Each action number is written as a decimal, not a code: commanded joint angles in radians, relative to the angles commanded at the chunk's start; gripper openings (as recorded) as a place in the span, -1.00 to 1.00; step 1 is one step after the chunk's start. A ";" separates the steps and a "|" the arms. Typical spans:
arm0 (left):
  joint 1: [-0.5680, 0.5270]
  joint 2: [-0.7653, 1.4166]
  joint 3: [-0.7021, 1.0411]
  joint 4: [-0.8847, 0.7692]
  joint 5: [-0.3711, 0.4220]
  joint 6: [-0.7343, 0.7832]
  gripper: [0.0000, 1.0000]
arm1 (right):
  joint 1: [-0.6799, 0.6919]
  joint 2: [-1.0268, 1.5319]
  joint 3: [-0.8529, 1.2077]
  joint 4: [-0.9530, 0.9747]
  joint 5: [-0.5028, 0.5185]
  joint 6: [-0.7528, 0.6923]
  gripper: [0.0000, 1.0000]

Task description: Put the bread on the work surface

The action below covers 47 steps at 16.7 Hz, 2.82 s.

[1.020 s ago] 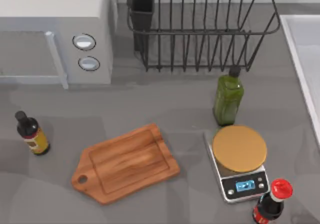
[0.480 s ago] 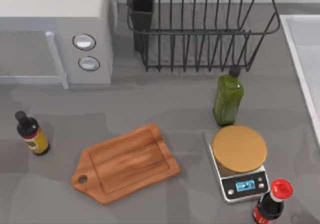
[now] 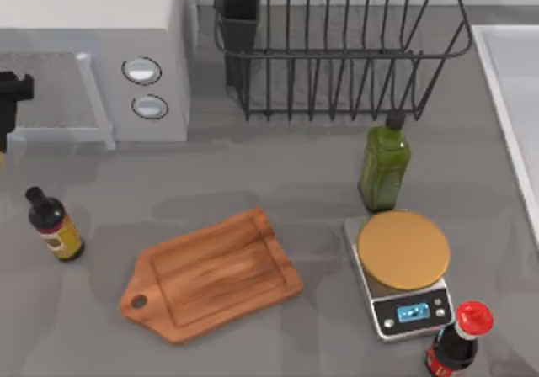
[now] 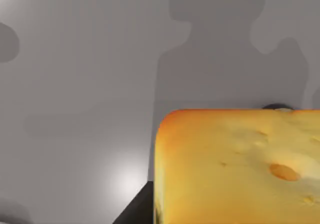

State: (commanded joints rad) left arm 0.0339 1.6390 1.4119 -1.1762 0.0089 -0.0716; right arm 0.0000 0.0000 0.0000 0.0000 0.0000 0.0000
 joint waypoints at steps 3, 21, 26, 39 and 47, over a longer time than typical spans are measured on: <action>-0.144 -0.035 0.005 -0.013 0.021 -0.326 -1.00 | 0.000 0.000 0.000 0.000 0.000 0.000 1.00; -0.675 0.200 -0.086 0.115 -0.018 -2.108 -1.00 | 0.000 0.000 0.000 0.000 0.000 0.000 1.00; -0.677 0.206 -0.084 0.117 -0.019 -2.125 -1.00 | 0.000 0.000 0.000 0.000 0.000 0.000 1.00; -0.674 0.251 -0.171 0.250 -0.018 -2.120 -1.00 | 0.000 0.000 0.000 0.000 0.000 0.000 1.00; -0.674 0.267 -0.195 0.287 -0.018 -2.122 -0.85 | 0.000 0.000 0.000 0.000 0.000 0.000 1.00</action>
State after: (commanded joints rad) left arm -0.6406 1.9055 1.2172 -0.8891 -0.0095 -2.1933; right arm 0.0000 0.0000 0.0000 0.0000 0.0000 0.0000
